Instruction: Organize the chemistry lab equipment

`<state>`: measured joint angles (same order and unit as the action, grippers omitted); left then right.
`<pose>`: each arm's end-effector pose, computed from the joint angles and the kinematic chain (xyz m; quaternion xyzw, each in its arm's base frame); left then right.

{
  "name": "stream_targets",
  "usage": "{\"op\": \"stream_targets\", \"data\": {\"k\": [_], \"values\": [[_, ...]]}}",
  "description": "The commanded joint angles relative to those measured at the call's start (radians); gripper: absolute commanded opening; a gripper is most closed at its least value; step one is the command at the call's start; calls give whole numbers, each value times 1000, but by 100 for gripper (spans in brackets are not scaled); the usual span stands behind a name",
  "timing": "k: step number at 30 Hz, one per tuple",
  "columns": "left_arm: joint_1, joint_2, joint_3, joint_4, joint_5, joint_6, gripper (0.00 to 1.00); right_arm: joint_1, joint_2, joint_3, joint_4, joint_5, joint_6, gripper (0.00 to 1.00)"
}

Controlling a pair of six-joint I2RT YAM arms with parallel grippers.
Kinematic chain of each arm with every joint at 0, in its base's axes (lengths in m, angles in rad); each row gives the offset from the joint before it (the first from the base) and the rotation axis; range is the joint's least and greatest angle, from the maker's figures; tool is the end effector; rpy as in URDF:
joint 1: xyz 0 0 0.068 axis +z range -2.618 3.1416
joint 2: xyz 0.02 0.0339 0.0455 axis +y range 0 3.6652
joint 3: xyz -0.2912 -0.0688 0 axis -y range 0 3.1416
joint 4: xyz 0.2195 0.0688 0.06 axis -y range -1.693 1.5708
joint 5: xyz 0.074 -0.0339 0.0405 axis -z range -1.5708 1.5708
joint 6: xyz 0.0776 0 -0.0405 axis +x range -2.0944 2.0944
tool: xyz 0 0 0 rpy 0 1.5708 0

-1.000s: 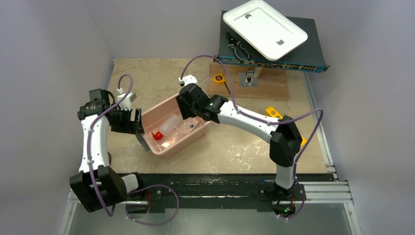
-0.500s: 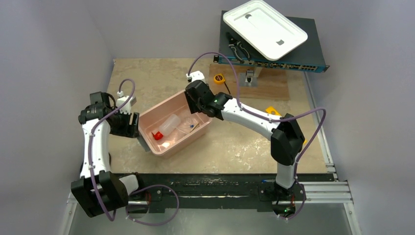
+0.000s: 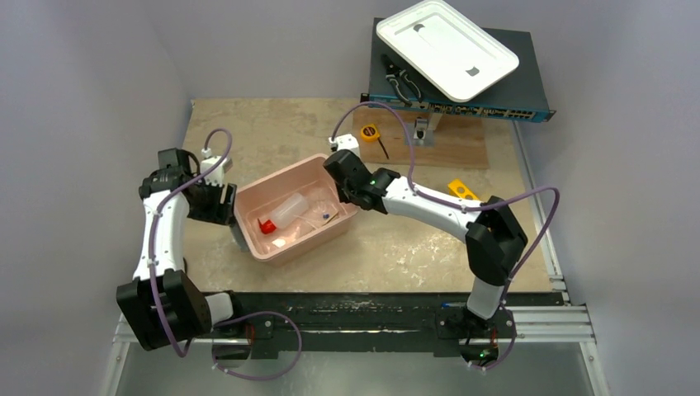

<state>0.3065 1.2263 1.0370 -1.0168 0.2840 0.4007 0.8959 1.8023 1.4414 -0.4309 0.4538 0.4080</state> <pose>0.1987 0.0401 0.2665 0.0715 0.9712 -0.0684 0.2166 0.2855 0.3023 0.2733 -0.1348 0.8953 0.0591 0.4204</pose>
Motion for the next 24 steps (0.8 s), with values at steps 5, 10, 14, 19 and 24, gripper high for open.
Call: {"op": "stream_targets", "data": {"k": [5, 10, 14, 19, 24], "values": [[-151, 82, 103, 104, -74, -78, 65, 15, -165, -160, -48, 87, 278, 17], [-195, 123, 136, 110, -104, -85, 65, 58, -234, -255, -71, 105, 416, 20], [-195, 107, 137, 94, -102, -72, 65, 69, -272, -261, -106, 138, 454, 21], [-195, 67, 111, 76, -61, -64, 66, 69, -287, -193, -175, 176, 451, 30], [-194, 50, 176, -3, -11, -46, 79, 60, -326, -75, -226, 186, 380, 64]]}}
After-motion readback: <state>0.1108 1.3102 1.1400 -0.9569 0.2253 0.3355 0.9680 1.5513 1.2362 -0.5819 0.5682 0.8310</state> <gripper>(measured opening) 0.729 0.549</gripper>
